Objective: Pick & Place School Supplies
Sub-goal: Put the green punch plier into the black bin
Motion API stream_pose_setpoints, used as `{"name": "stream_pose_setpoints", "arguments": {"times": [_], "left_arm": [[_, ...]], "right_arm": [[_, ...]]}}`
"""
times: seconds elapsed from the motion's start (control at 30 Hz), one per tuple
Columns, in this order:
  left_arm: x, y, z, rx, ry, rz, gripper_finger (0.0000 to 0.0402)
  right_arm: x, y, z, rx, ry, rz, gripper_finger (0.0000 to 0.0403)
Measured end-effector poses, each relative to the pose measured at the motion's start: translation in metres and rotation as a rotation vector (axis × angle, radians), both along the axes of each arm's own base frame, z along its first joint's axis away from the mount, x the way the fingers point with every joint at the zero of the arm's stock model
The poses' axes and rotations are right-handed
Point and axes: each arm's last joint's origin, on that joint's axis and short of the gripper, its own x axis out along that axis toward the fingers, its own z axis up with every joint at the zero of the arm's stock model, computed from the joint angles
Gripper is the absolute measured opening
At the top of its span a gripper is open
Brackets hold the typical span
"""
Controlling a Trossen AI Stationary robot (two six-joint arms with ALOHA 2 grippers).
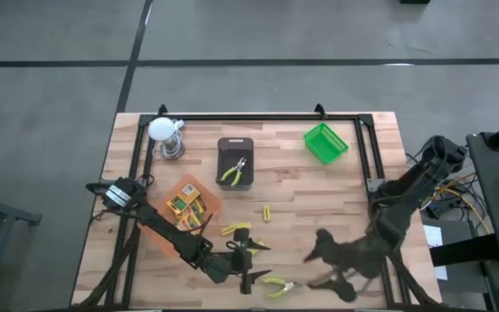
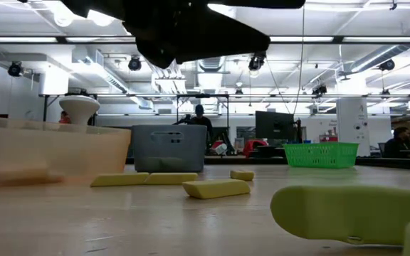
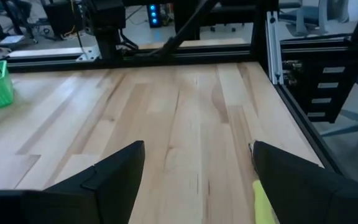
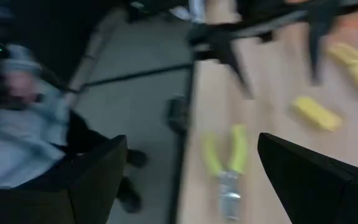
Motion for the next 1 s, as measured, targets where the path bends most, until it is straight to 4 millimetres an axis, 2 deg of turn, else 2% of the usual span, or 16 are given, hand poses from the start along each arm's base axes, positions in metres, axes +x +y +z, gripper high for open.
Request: {"name": "stream_pose_setpoints", "arguments": {"times": [0.1, 0.2, 0.4, 0.53, 0.7, 1.0], "left_arm": [[-0.001, 0.0, -0.002, 0.001, 0.005, -0.003, 0.0305], [-0.002, 0.001, -0.003, -0.001, 0.008, -0.003, 0.0305], [-0.002, 0.0, -0.005, -0.003, 0.022, -0.034, 0.0305], [-0.003, 0.001, -0.008, 0.004, 0.036, -0.036, 0.0305], [-0.004, 0.002, -0.01, -0.033, 0.043, -0.027, 0.0305], [-0.004, 0.003, -0.012, -0.025, 0.058, -0.024, 0.0305]], "right_arm": [[-0.009, 0.008, -0.01, 0.063, -0.047, 0.034, 0.0354], [-0.012, 0.008, -0.02, 0.05, -0.063, 0.044, 0.0354], [-0.018, -0.002, -0.061, -0.042, -0.003, -0.001, 0.0354], [-0.017, -0.001, -0.083, -0.126, -0.141, -0.045, 0.0354], [-0.014, 0.006, -0.11, -0.098, -0.223, -0.027, 0.0354], [-0.006, 0.031, -0.158, -0.059, -0.132, -0.019, 0.0354]]}}
